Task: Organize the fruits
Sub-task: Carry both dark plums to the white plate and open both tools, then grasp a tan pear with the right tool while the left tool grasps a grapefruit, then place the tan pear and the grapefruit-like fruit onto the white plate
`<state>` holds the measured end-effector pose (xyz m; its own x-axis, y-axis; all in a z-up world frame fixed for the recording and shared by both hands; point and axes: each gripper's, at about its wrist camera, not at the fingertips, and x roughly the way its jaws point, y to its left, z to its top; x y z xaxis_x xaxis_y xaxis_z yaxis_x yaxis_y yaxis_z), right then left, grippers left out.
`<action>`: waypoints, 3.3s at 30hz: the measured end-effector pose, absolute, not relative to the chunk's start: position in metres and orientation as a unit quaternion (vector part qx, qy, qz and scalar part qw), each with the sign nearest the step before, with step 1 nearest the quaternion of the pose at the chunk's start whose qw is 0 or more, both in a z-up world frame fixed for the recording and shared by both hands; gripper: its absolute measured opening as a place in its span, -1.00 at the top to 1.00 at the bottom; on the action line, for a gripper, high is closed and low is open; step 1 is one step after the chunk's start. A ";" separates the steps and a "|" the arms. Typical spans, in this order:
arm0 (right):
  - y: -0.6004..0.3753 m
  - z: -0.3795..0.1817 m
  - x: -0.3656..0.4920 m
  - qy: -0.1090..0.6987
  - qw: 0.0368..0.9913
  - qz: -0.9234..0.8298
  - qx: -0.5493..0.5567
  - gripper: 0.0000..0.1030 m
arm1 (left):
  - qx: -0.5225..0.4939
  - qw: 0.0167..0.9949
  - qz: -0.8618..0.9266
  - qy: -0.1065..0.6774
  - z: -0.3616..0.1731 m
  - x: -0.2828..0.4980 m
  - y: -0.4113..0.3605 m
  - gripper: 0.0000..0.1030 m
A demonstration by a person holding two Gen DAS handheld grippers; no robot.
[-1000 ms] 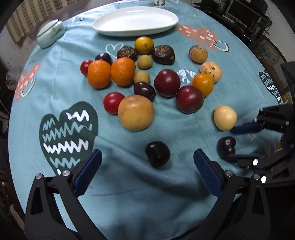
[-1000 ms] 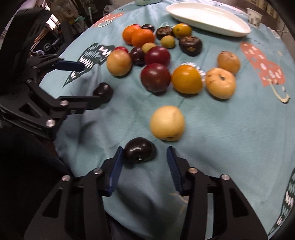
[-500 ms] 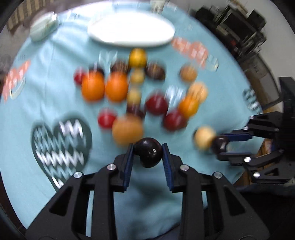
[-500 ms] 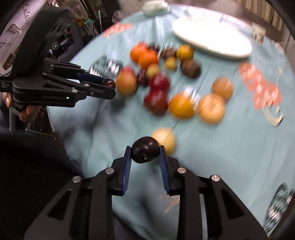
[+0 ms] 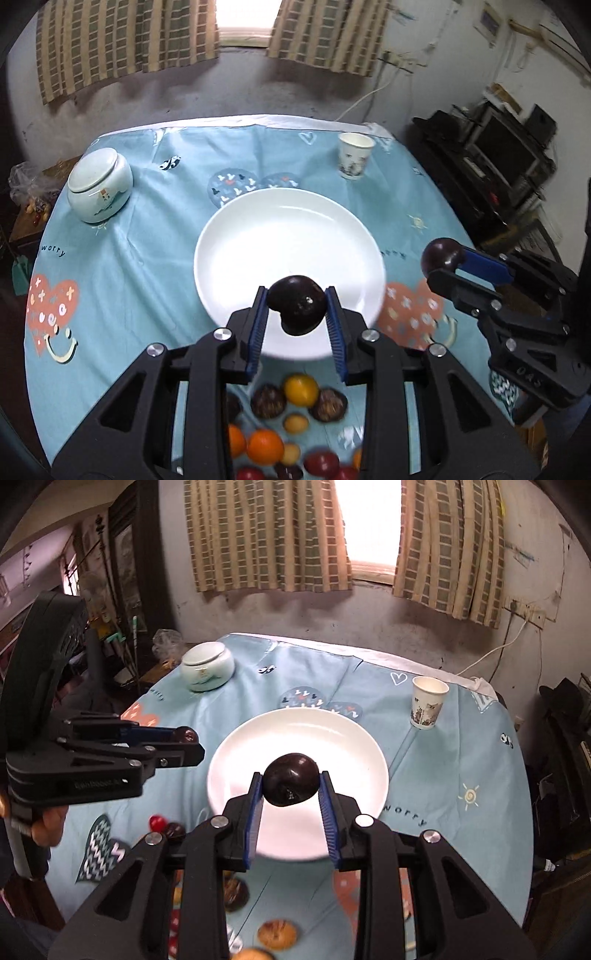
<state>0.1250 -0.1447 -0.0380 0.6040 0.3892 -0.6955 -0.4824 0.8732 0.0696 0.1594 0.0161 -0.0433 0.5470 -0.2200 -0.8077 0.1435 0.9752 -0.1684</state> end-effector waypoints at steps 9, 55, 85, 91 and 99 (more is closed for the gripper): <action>-0.117 -0.109 0.207 0.433 0.869 0.233 -0.054 0.42 | -0.038 0.847 -0.075 0.525 -0.115 0.219 0.013 0.39; -0.132 -0.163 -0.071 0.514 0.775 0.343 -0.130 -0.26 | 0.013 0.840 -0.091 0.534 -0.128 -0.021 0.058 -0.65; -0.130 -0.188 -0.075 0.557 0.761 0.318 -0.099 0.26 | -0.029 0.803 -0.105 0.586 -0.163 -0.031 0.047 0.14; -0.124 -0.183 -0.076 0.552 0.764 0.323 -0.084 0.26 | 0.027 0.818 -0.097 0.567 -0.146 -0.044 0.034 0.14; -0.114 -0.171 -0.077 0.537 0.772 0.330 -0.075 0.25 | 0.050 0.841 -0.107 0.528 -0.112 -0.034 0.016 0.13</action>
<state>-0.0767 -0.1145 -0.1714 0.2039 0.4301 -0.8794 -0.5906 0.7705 0.2399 -0.0339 0.0155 -0.1120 0.4207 -0.1267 -0.8983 0.2327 0.9722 -0.0281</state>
